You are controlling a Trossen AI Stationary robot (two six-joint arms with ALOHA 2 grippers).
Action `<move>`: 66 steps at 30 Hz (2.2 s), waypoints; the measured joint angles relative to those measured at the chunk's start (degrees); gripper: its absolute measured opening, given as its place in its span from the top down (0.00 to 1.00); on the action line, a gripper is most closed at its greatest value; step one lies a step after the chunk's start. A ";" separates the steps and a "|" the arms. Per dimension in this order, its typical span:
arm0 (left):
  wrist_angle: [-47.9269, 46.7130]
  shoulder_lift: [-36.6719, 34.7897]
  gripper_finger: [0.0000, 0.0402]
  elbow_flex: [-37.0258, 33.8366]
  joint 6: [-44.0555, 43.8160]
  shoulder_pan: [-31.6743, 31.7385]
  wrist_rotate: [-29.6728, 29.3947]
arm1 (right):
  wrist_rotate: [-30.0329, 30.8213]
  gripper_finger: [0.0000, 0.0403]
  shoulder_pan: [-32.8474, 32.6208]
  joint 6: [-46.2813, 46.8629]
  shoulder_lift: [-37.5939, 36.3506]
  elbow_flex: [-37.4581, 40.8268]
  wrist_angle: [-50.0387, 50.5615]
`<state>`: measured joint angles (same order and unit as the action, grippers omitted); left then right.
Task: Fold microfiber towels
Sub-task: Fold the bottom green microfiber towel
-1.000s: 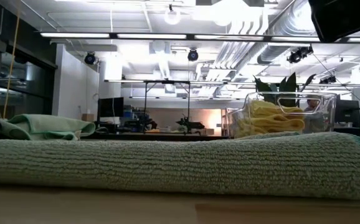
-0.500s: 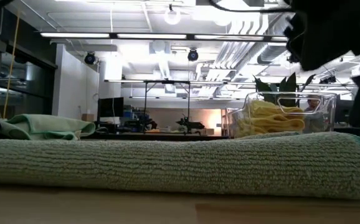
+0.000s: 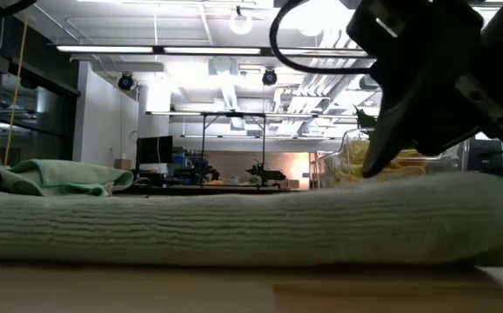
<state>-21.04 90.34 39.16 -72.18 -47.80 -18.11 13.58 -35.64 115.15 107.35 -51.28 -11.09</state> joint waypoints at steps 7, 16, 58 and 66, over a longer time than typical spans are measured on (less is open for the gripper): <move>3.94 1.96 1.00 0.25 0.80 0.39 0.87 | 1.72 0.36 0.44 -0.31 3.30 -2.48 -2.82; -0.84 0.25 1.00 0.17 4.28 -0.53 1.95 | 3.21 0.62 0.06 -1.69 -3.44 -2.28 13.74; -4.63 -0.91 1.00 0.17 8.82 -0.14 -0.54 | -5.84 0.27 4.78 -15.59 -6.87 -2.17 21.94; -4.39 -0.91 1.00 0.17 7.78 -0.14 -0.51 | -7.96 0.27 7.09 -15.72 -3.35 -2.22 12.37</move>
<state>-25.43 89.43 39.33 -64.40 -47.94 -18.62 5.63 -28.55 99.42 104.00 -53.49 1.28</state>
